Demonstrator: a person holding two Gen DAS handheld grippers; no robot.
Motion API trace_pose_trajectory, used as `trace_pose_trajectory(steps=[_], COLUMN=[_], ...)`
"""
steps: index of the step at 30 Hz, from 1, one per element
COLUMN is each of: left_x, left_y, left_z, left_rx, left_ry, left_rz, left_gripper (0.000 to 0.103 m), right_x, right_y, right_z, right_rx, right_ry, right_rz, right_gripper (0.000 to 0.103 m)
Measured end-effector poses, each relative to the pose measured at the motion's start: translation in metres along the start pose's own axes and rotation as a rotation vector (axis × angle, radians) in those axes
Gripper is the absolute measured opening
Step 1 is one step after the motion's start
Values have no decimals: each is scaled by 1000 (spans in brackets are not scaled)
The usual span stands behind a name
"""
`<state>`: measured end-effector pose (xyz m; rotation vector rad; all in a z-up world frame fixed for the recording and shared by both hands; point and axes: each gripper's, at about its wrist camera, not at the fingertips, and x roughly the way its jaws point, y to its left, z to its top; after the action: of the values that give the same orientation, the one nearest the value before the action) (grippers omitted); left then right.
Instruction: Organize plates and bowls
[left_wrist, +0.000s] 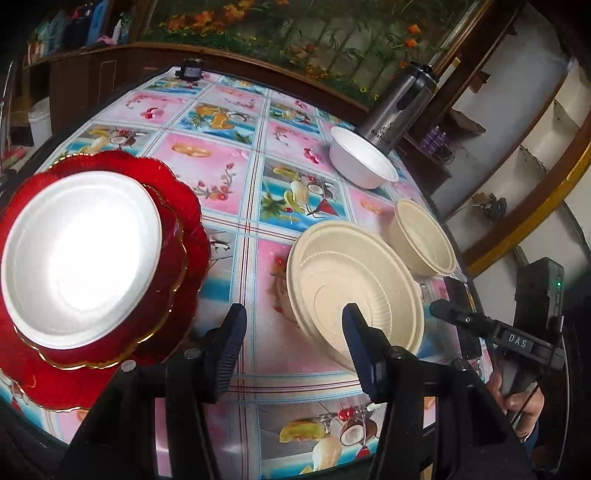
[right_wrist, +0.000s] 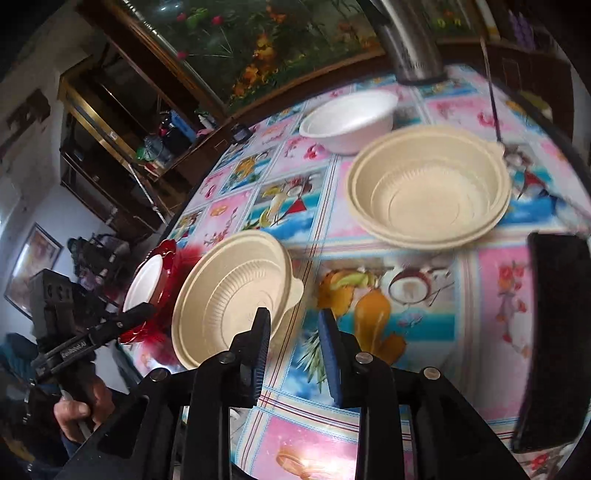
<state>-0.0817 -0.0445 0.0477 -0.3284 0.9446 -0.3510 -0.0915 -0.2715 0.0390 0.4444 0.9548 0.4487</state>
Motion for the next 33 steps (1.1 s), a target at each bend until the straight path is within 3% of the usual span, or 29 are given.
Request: trace_pose_trajectory(steps=[2,6,8,9,15,26,33], left_x=[7,24,31,34,32,-11,-57], left_y=[-2,-14,-20,-22,-37,-33,-1], left_z=[0,1,0,0,-4,4,15], left_rx=[4,70,100,102,170,162,102], left_ry=[8,9,10,22,-4,-77,-167], left_rz=[28,91,112,99,128,122,167], left_gripper=[59,57,23,19,19,22,27], right_x=[5,16,21,22,21,7,20], right_y=[0,1,1,1,6,32,80], right_z=[0,-1,-1,-1,-4,6,25], right_rx=[0,0,4,8,9,-6,-39], right_ry=[7,17,14,10,-14,-42,-25], right_rz=[8,38,33,32,35,78,152], right_gripper=[29,29,29,29,17,17,17])
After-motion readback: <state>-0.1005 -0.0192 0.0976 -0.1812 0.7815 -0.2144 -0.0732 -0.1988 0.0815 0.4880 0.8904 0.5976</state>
